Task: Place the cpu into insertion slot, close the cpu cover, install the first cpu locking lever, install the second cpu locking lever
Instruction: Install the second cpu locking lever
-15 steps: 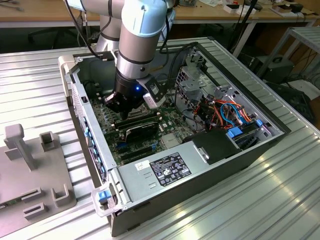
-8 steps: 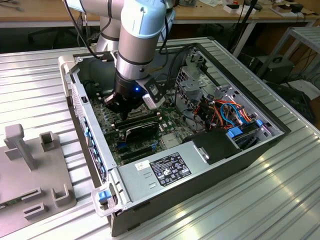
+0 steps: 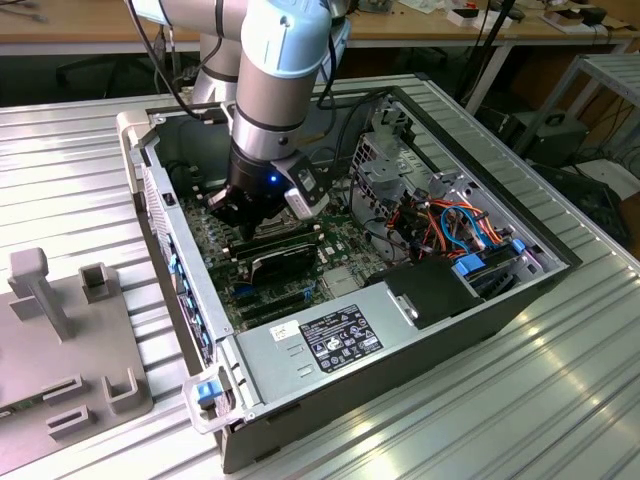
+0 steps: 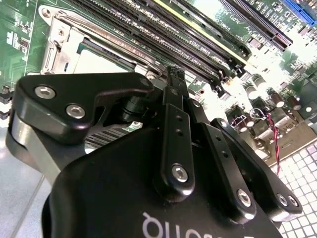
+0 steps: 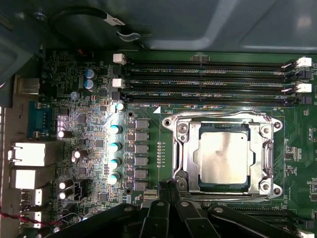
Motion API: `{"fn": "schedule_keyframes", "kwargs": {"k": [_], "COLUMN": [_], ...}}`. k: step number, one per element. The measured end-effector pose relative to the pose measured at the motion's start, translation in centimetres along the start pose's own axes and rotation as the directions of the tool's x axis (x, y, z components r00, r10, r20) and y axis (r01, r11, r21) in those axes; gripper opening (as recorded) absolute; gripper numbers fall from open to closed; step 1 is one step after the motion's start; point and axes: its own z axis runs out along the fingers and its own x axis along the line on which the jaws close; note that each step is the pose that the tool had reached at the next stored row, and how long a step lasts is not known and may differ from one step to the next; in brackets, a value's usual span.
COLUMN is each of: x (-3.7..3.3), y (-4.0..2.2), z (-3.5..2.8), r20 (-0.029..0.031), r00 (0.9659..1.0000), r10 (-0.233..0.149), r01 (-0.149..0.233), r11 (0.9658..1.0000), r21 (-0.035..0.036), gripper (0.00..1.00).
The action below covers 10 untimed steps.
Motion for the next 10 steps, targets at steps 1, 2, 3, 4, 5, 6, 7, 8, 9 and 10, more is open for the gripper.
{"fn": "schedule_keyframes", "kwargs": {"k": [1,2,3,4,5,6,7,8,9,10], "x": [0.0,0.0,0.0,0.0,0.0,0.0,-0.01,0.0,0.0,0.0], "y": [0.0,0.0,0.0,0.0,0.0,0.0,0.0,0.0,-0.01,-0.01], "z": [0.02,0.04,0.06,0.08,0.09,0.1,0.1,0.1,0.1,0.1], "r20": [0.0,0.0,0.0,0.0,0.0,0.0001,0.0001,0.0001,0.0001,0.0], "r00": [1.0,1.0,1.0,1.0,1.0,1.0,1.0,1.0,1.0,1.0], "r10": [0.0,0.0,0.0,0.0,0.0,0.0,0.0,0.0,0.0,0.0], "r01": [0.0,0.0,0.0,0.0,0.0,0.0,0.0,0.0,0.0,0.0], "r11": [1.0,1.0,1.0,1.0,1.0,1.0,1.0,1.0,1.0,1.0], "r21": [-0.0001,-0.0001,-0.0003,-0.0005,-0.0009,-0.0021,-0.0022,-0.0022,-0.0022,-0.0022], "gripper": [0.11,0.11,0.11,0.11,0.11,0.11,0.11,0.11,0.11,0.11]}}
